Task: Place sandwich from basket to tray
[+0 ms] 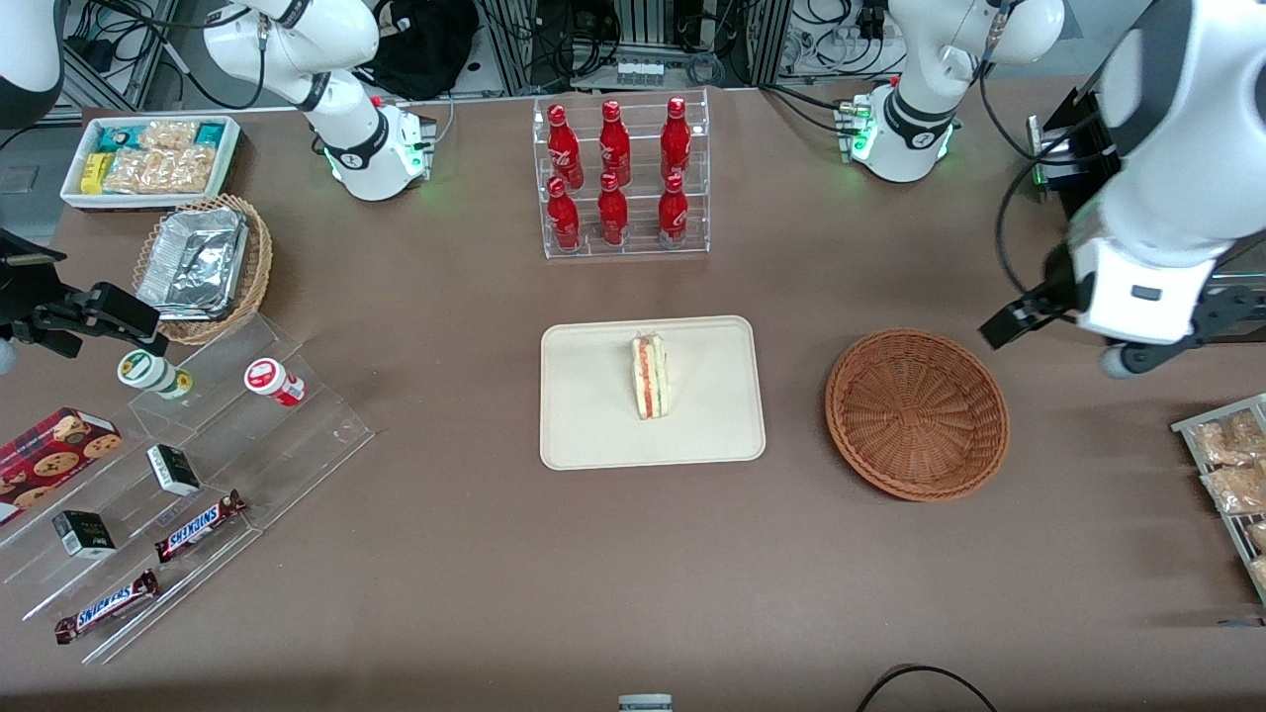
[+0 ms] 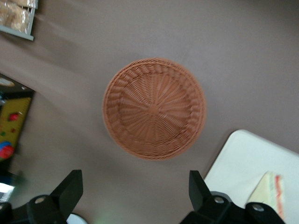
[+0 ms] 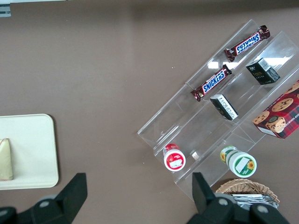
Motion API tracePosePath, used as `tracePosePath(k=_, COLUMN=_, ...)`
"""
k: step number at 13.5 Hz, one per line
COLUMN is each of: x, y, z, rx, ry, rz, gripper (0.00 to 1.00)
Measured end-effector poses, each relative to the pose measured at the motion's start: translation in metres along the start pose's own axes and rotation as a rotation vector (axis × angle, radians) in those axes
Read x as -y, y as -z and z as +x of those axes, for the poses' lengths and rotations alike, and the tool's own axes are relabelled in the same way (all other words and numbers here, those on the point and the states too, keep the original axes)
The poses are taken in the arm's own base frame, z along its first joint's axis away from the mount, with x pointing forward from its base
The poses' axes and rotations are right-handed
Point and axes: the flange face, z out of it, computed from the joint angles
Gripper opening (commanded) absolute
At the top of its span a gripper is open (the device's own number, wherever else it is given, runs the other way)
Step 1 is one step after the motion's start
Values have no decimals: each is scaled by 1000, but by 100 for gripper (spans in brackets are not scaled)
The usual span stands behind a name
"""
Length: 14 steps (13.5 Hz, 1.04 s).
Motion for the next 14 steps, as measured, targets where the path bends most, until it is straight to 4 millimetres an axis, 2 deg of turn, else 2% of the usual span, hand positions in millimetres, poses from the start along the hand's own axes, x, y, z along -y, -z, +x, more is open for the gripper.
tracePosePath(k=2, x=24, y=3, z=3, rx=34, ry=-85, rz=9, gripper=100)
tracePosePath(k=6, x=50, y=18, z=0, rx=47, ry=-235, rz=-12, gripper=100)
tracePosePath(k=10, x=108, y=22, z=14, rx=75, ry=-317, rz=-36, gripper=100)
tracePosePath(k=11, x=114, y=22, z=16, rx=76, ry=-320, rz=-41, gripper=100)
tracePosePath(k=12, x=109, y=23, z=14, rx=76, ry=-334, rz=-44, gripper=100)
tracePosePath(k=14, x=88, y=25, z=4, rx=72, ry=-381, rz=-43, gripper=100)
